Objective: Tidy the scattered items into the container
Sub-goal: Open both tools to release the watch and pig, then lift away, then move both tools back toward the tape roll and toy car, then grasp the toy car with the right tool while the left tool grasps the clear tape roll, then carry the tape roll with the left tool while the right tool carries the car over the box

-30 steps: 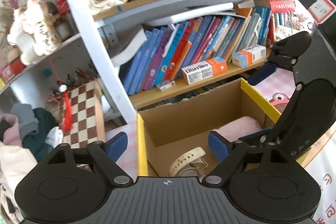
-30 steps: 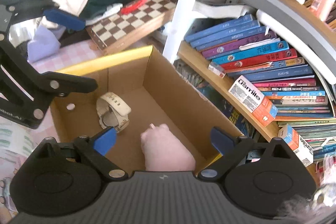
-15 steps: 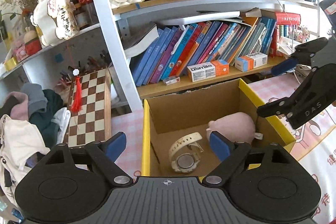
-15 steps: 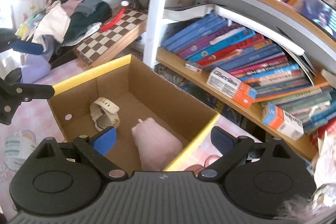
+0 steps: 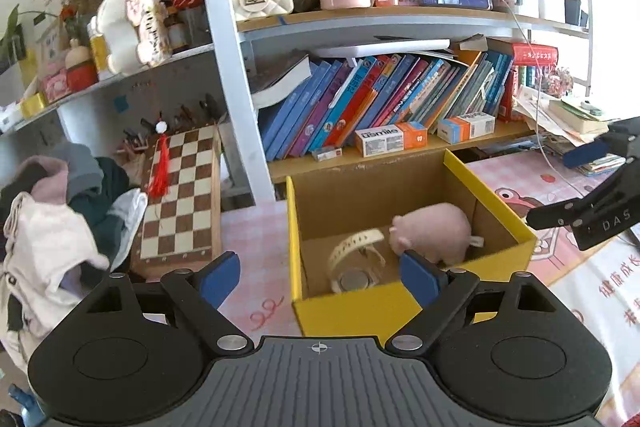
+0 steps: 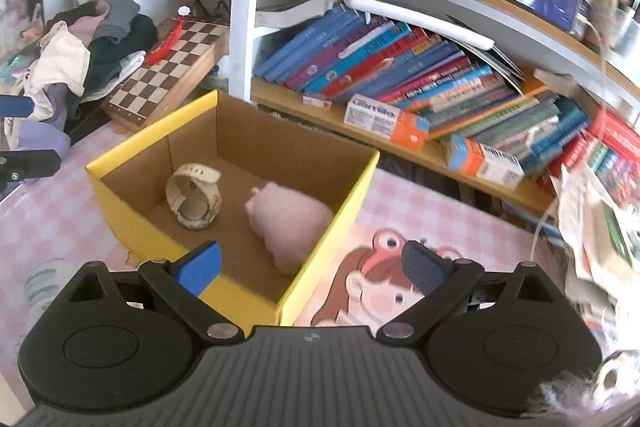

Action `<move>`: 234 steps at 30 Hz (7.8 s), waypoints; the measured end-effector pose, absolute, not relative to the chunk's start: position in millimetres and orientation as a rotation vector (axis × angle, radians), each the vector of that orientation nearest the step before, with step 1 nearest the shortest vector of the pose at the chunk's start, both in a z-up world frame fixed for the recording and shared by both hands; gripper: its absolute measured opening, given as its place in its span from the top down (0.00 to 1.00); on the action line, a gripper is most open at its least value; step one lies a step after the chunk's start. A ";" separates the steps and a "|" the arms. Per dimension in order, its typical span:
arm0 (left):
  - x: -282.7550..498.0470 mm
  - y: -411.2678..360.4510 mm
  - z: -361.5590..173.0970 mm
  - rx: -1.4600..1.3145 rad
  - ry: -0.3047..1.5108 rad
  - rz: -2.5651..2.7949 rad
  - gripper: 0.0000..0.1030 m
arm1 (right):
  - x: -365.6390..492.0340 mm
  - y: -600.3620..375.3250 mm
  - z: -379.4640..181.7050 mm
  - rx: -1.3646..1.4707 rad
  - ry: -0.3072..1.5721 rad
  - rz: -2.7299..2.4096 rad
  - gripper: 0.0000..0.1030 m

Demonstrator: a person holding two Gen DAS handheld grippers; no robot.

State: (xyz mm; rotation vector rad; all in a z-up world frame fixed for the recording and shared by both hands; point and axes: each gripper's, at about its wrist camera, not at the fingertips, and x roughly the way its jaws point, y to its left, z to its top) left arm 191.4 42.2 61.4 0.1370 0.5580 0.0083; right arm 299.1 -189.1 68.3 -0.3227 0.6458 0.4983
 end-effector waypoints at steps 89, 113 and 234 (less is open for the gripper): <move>94.3 50.9 -46.2 0.026 0.831 -0.005 0.13 | 164.3 -91.6 -55.2 -0.423 0.943 0.711 0.43; 121.8 47.1 -53.1 0.005 0.842 -0.028 0.14 | 180.2 -110.0 -55.7 -0.399 0.957 0.681 0.58; 350.9 32.9 38.7 0.055 0.641 -0.006 0.95 | 397.6 -121.3 35.1 -0.470 0.788 0.811 0.58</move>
